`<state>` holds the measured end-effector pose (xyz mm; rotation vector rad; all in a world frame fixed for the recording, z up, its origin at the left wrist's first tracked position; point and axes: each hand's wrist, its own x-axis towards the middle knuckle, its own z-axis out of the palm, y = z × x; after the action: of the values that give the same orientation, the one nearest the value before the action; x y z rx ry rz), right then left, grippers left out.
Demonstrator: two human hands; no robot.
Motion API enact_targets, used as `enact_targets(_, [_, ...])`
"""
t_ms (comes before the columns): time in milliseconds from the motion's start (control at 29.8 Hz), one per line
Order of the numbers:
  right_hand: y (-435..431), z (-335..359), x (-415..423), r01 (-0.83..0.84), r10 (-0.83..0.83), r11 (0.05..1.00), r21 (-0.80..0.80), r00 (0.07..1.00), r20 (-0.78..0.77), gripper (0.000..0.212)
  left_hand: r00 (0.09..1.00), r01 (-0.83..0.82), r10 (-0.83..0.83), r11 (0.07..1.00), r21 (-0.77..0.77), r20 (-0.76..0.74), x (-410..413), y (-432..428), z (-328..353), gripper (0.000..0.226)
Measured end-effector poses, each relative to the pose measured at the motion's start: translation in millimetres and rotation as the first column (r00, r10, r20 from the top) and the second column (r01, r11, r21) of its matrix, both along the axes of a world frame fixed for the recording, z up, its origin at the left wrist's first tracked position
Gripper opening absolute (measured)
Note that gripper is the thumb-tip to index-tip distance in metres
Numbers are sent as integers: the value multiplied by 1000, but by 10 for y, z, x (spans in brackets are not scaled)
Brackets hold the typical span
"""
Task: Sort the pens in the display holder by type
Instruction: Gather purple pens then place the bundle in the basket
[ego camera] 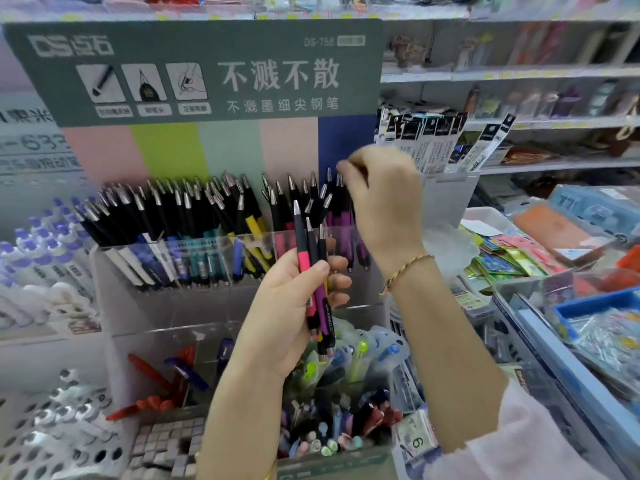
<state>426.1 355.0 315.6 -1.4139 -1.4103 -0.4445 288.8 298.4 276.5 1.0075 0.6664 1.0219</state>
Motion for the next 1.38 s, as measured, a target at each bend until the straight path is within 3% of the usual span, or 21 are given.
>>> enact_targets(67, [16,-124,-8,21,-24,983,-180,1000,-13,18,1000,-4,4,1000,3,-4,-3,-8,-3,20])
enact_targets(101, [-2,-153,-22,20,-28,981,-191,999,-43,20,1000,-4,4,1000,7,-6,-7,-10,-5,21])
enact_targets(201, [-136,-92,-89,13,-12,1000,8,990,-139,16,1000,-5,5,1000,29,-13,-34,0,-20,22])
enact_targets(268, [-238,-11,-128,-94,94,996,7,985,-146,17,1000,0,0,999,37,7,-45,9,-24,22])
enact_targets(403, [-349,88,-178,-251,228,856,-453,968,-104,37,999,1,-4,999,49,47,-54,11,-24,20])
enact_targets(470, [-355,105,-183,-352,302,789,-503,936,-181,31,999,1,-3,999,53,44,-61,16,-31,19])
enact_targets(570, [-325,137,-199,-464,353,792,-397,878,-322,25,1000,4,-5,997,77,5,-99,43,-36,17])
enact_targets(671, [-275,192,-242,-389,316,911,-137,872,-373,24,999,-34,33,998,52,24,-169,78,-30,26])
enact_targets(772, [-227,289,-214,-279,306,951,129,820,-484,21,992,-118,117,993,5,42,-251,105,-52,19])
enact_targets(906, [-192,373,-161,-110,210,943,314,930,-303,18,985,-174,174,985,-6,22,-314,133,-76,27])
enact_targets(1040, [-116,304,-99,-24,103,932,361,974,-201,24,992,-118,117,993,21,48,-276,118,-57,30])
enact_targets(1141, [-63,196,-60,-16,66,963,270,982,-178,22,995,-80,79,997,21,57,-235,106,-49,29])
enact_targets(1241, [-27,68,-39,-32,35,999,19,989,-142,20,996,-69,68,997,18,54,-199,91,-35,26])
enact_targets(1376, [-16,-79,-5,25,-44,961,-276,997,-62,19,997,-62,60,998,29,47,-162,71,-26,22])
